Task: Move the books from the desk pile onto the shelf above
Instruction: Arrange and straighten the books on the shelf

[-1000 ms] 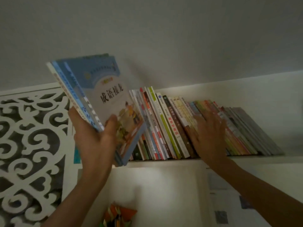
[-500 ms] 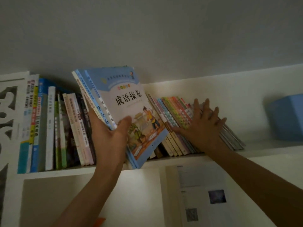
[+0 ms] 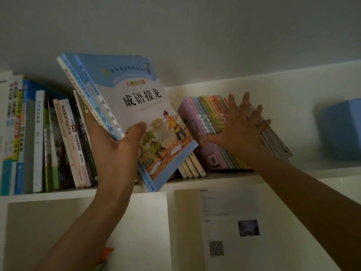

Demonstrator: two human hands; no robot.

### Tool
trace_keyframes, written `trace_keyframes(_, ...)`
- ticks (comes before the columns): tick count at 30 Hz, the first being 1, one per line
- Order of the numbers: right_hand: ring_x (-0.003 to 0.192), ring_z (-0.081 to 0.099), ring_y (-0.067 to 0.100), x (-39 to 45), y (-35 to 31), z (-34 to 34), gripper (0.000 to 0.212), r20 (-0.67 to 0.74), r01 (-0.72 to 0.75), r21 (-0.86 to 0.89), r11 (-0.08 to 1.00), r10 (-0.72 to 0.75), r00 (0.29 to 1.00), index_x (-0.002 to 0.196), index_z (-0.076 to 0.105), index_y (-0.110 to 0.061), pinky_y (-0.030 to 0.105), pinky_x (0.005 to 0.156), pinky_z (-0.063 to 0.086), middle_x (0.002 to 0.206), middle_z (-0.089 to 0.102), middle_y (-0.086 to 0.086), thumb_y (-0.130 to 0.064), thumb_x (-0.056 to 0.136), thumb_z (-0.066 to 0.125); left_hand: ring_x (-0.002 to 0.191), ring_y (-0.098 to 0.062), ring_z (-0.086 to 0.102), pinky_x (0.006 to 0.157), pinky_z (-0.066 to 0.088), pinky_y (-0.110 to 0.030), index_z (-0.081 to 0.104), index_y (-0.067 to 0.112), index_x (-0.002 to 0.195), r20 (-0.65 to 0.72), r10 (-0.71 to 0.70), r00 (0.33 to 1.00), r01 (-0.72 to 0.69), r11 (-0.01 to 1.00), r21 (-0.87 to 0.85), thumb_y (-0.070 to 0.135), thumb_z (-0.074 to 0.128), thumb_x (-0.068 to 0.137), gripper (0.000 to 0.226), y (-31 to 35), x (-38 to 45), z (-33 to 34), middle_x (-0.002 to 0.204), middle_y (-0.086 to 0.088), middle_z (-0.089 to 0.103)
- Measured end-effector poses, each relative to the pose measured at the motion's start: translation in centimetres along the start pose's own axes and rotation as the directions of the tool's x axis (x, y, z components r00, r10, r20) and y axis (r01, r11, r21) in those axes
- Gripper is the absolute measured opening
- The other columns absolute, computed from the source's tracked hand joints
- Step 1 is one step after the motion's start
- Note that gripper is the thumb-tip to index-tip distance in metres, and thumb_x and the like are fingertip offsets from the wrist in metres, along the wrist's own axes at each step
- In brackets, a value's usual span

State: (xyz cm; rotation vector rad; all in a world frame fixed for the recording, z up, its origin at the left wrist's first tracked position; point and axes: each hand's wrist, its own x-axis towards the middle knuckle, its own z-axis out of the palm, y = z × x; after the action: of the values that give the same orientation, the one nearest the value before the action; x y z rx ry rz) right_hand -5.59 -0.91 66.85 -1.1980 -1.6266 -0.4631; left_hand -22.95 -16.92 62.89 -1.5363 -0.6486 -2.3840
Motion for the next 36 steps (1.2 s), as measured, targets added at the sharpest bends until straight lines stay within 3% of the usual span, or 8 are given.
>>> trace_keyframes(5, 0.138, -0.018, 0.047, 0.3, 1.9, -0.8, 0.129, -0.006, -0.010, 0.041, 0.999, 0.010, 1.000, 0.148, -0.017, -0.023, 0.072, 0.103, 0.000, 0.152, -0.031, 0.011, -0.083, 0.059, 0.055, 0.091, -0.003, 0.066, 0.069, 0.057, -0.024, 0.043, 0.032, 0.118, 0.007, -0.017, 1.000, 0.017, 0.999, -0.033, 0.002, 0.063, 0.083, 0.050, 0.7, -0.3, 3.9, 0.101, 0.015, 0.064)
trace_keyframes(12, 0.138, -0.022, 0.046, 0.3, 2.5, -0.9, 0.125, 0.018, 0.019, 0.053, 0.998, -0.020, 1.000, 0.147, -0.019, -0.023, 0.072, 0.103, -0.002, 0.152, -0.032, 0.011, -0.080, 0.064, 0.055, 0.094, -0.004, 0.064, 0.083, 0.056, -0.038, 0.039, 0.032, 0.117, -0.038, 0.032, 0.999, -0.030, 0.999, 0.046, 0.008, 0.064, 0.081, 0.050, 1.6, -0.5, 8.2, 0.106, 0.015, 0.061)
trace_keyframes(18, 0.138, -0.021, 0.046, 0.2, 3.1, -1.3, 0.119, 0.015, 0.049, 0.057, 0.997, -0.050, 0.999, 0.148, -0.018, -0.024, 0.072, 0.103, -0.001, 0.152, -0.031, 0.011, -0.076, 0.069, 0.054, 0.095, -0.016, 0.068, 0.074, 0.058, -0.036, 0.042, 0.018, 0.129, -0.047, -0.057, 0.997, 0.050, 0.989, -0.141, 0.002, 0.064, 0.080, 0.056, 2.3, -0.4, 8.6, 0.113, 0.001, 0.064)
trace_keyframes(24, 0.136, -0.024, 0.047, 0.3, 3.3, -1.4, 0.127, 0.037, 0.042, 0.034, 0.999, -0.044, 0.998, 0.146, -0.024, -0.021, 0.072, 0.102, -0.002, 0.150, -0.035, 0.013, -0.076, 0.066, 0.058, 0.069, 0.008, 0.060, 0.061, 0.056, -0.025, 0.035, 0.018, 0.123, 0.006, 0.128, 0.992, -0.122, 0.927, 0.355, 0.006, 0.059, 0.083, 0.049, 1.0, -0.2, 9.3, 0.084, 0.023, 0.053)
trace_keyframes(29, 0.136, -0.024, 0.047, 0.3, 3.1, -1.2, 0.127, 0.027, 0.052, 0.042, 0.998, -0.053, 0.998, 0.146, -0.023, -0.022, 0.072, 0.103, -0.002, 0.150, -0.035, 0.012, -0.074, 0.066, 0.061, 0.069, -0.019, 0.060, 0.057, 0.052, -0.030, 0.022, 0.014, 0.137, -0.043, 0.006, 0.999, 0.021, 0.814, 0.581, 0.011, 0.058, 0.085, 0.063, -2.2, -0.7, 10.5, 0.111, -0.006, 0.060)
trace_keyframes(32, 0.137, -0.023, 0.047, 0.3, 3.0, -1.1, 0.129, 0.027, 0.052, 0.041, 0.998, -0.053, 0.998, 0.146, -0.023, -0.023, 0.071, 0.103, -0.001, 0.150, -0.035, 0.011, -0.077, 0.064, 0.061, 0.106, -0.029, 0.056, 0.084, 0.050, -0.041, 0.005, 0.012, 0.148, -0.016, -0.011, 1.000, 0.019, 0.650, 0.760, 0.024, 0.057, 0.088, 0.081, -4.8, -1.9, 12.5, 0.133, -0.014, 0.047)
trace_keyframes(34, 0.138, -0.022, 0.046, 0.3, 2.9, -1.1, 0.131, 0.033, 0.047, 0.053, 0.997, -0.049, 0.998, 0.145, -0.024, -0.023, 0.071, 0.104, 0.000, 0.150, -0.034, 0.011, -0.081, 0.062, 0.059, 0.138, -0.030, 0.024, 0.110, 0.026, -0.041, -0.004, 0.012, 0.149, 0.074, 0.027, 0.997, -0.077, 0.549, 0.832, 0.034, 0.049, 0.092, 0.081, -6.8, -2.1, 13.4, 0.153, -0.015, 0.017)
trace_keyframes(36, 0.139, -0.020, 0.045, 0.4, 2.9, -1.2, 0.132, 0.051, 0.054, 0.076, 0.996, -0.057, 0.997, 0.144, -0.026, -0.025, 0.070, 0.104, 0.002, 0.150, -0.035, 0.009, -0.081, 0.061, 0.059, 0.144, -0.028, 0.001, 0.116, 0.002, -0.039, -0.007, 0.012, 0.149, 0.147, 0.002, 0.989, -0.130, 0.474, 0.871, 0.045, 0.032, 0.096, 0.073, -8.4, -1.5, 13.7, 0.158, -0.011, -0.002)
